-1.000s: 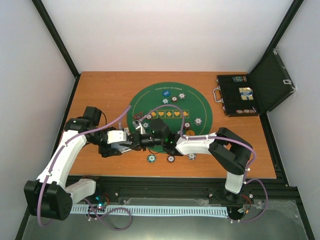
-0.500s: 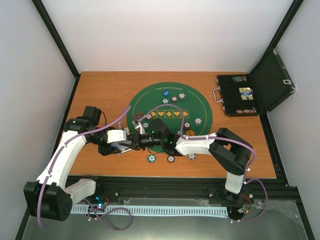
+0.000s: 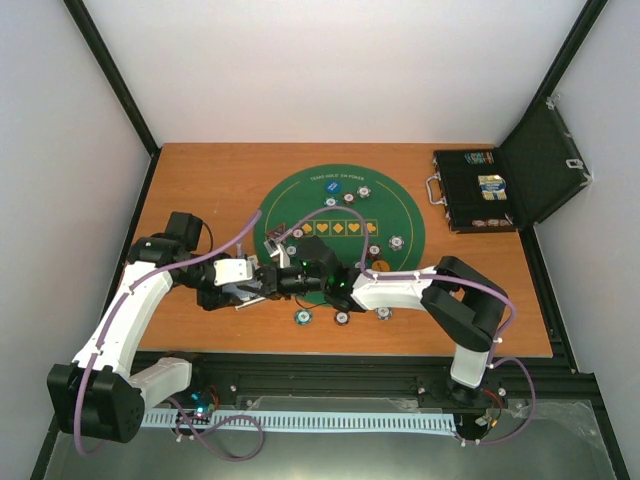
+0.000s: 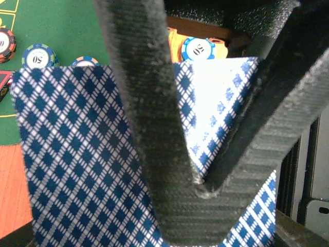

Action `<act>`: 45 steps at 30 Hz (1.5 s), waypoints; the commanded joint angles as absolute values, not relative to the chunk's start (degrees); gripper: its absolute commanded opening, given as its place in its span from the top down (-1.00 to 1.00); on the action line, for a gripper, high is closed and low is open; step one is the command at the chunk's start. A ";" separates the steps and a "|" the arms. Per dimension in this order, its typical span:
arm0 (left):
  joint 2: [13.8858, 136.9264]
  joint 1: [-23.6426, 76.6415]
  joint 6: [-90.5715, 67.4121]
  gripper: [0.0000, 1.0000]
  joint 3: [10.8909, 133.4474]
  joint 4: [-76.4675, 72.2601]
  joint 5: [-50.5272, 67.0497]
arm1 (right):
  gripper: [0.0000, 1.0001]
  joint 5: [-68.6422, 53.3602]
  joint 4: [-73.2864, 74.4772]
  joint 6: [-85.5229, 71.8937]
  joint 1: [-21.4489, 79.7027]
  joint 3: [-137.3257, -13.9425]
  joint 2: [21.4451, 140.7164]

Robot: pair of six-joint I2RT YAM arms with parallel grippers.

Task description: Distribute texas hold em gaming equipment

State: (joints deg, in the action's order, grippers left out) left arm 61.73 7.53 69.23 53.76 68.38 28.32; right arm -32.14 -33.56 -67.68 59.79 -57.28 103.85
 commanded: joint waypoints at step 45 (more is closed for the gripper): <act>60.90 7.92 69.47 0.45 57.35 72.46 30.03 | 0.05 -28.55 -18.53 -61.97 57.79 -55.15 100.71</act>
State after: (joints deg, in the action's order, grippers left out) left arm 61.49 7.73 68.62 54.15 71.42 26.61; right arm -31.70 -27.46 -64.75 58.89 -56.23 101.34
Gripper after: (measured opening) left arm 0.663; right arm 0.478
